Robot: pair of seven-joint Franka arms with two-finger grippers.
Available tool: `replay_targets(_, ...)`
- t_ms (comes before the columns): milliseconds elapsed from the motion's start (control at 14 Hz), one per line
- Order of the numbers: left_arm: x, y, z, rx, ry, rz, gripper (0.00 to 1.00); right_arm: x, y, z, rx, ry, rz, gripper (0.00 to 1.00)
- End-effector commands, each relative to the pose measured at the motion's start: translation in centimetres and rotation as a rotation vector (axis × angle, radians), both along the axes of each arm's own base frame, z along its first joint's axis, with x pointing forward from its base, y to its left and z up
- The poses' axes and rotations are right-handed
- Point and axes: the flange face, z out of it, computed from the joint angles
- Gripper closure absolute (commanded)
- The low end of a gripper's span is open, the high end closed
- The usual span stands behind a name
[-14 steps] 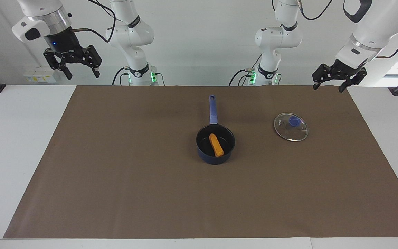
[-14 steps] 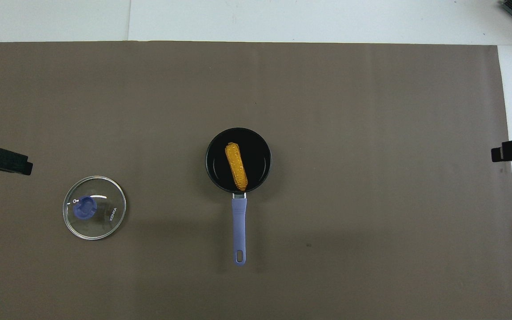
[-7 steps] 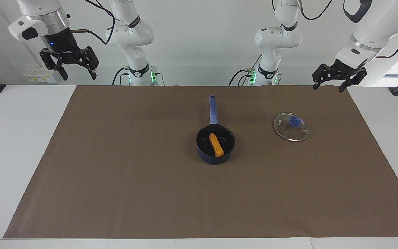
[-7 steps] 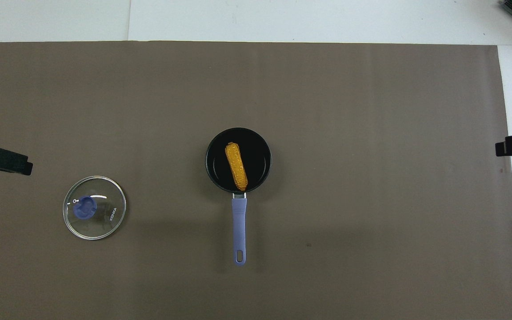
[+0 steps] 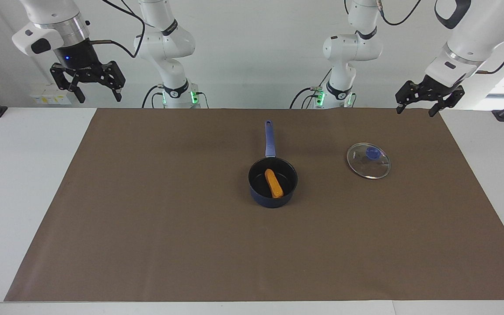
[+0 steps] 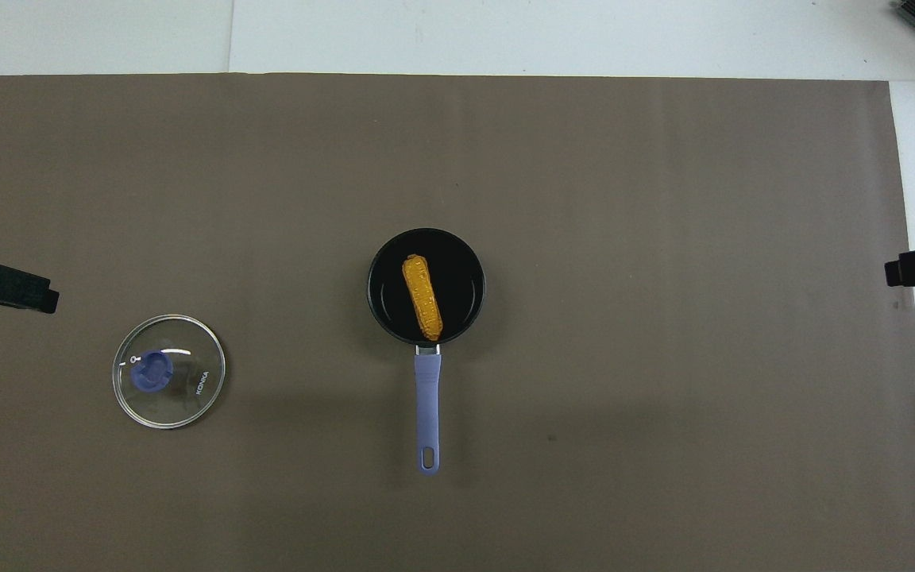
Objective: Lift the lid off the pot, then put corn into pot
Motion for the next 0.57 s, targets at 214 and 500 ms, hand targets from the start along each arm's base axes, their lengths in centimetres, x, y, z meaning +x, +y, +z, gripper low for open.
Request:
replay_targets(214,0.15,-0.12,0.4,0.013,0.01,-0.013,0.0,-0.71,0.64,-0.38,0.002,0.046,0.027,0.0)
replay_targets(500,0.0,-0.11,0.29,0.013,0.013,-0.013,0.0,-0.98,0.61,-0.51,0.004,0.052,0.027,0.0)
